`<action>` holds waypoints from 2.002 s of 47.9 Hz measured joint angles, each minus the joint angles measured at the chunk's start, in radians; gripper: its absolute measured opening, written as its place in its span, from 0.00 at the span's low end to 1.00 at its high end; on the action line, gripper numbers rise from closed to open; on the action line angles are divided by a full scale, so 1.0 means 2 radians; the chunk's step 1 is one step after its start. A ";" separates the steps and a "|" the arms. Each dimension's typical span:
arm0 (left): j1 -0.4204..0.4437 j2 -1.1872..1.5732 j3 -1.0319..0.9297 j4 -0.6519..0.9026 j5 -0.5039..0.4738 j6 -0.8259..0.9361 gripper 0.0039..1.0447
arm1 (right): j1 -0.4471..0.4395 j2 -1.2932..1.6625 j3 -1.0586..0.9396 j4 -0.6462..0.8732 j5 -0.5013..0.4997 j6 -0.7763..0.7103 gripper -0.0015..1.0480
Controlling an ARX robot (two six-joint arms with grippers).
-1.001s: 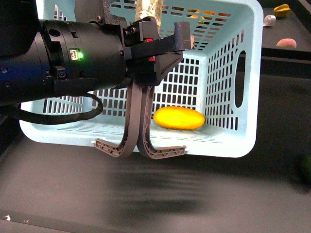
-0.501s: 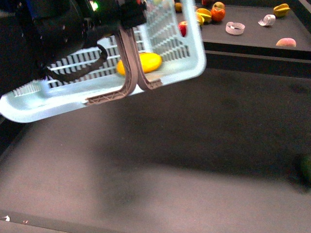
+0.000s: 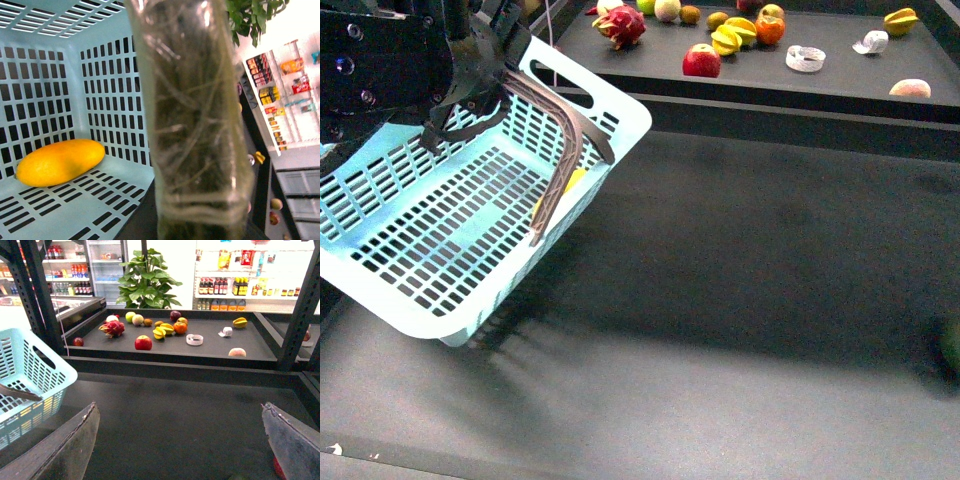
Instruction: Pick mango with right arm and hold basket with left
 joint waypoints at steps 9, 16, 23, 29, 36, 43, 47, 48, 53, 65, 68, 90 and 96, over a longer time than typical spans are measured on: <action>0.012 0.016 0.041 -0.042 -0.005 -0.058 0.07 | 0.000 0.000 0.000 0.000 0.000 0.000 0.92; 0.025 0.038 0.068 -0.060 0.003 -0.098 0.07 | 0.000 0.000 0.000 0.000 0.000 0.000 0.92; 0.033 0.063 0.090 -0.080 0.005 -0.122 0.07 | 0.000 0.000 0.000 0.000 0.000 0.000 0.92; 0.036 0.070 0.102 -0.093 0.008 -0.129 0.07 | 0.000 0.000 0.000 0.000 0.000 0.000 0.92; 0.038 0.074 0.118 -0.122 0.005 -0.137 0.25 | 0.000 0.000 0.000 0.000 0.000 0.000 0.92; 0.038 0.073 0.113 -0.121 0.003 -0.137 0.47 | 0.000 0.000 0.000 0.000 0.000 0.000 0.92; 0.038 0.067 0.101 -0.117 0.003 -0.135 0.59 | 0.000 0.000 0.000 0.000 0.000 0.000 0.92; 0.038 0.064 0.095 -0.116 0.003 -0.135 0.63 | 0.000 0.000 0.000 0.000 0.000 0.000 0.92; 0.038 0.043 0.071 -0.112 0.003 -0.127 0.78 | 0.000 0.000 0.000 0.000 0.000 0.000 0.92; 0.055 -0.041 -0.018 -0.079 0.002 -0.088 0.94 | 0.000 0.000 0.000 0.000 0.000 0.000 0.92; 0.061 -0.065 -0.050 -0.065 0.002 -0.072 0.95 | 0.000 0.000 0.000 0.000 0.000 0.000 0.92; 0.106 -0.237 -0.285 0.059 -0.013 0.081 0.95 | 0.000 0.000 0.000 0.000 0.000 0.000 0.92; 0.124 -0.273 -0.331 0.094 -0.003 0.098 0.95 | 0.000 0.000 0.000 0.000 0.000 0.000 0.92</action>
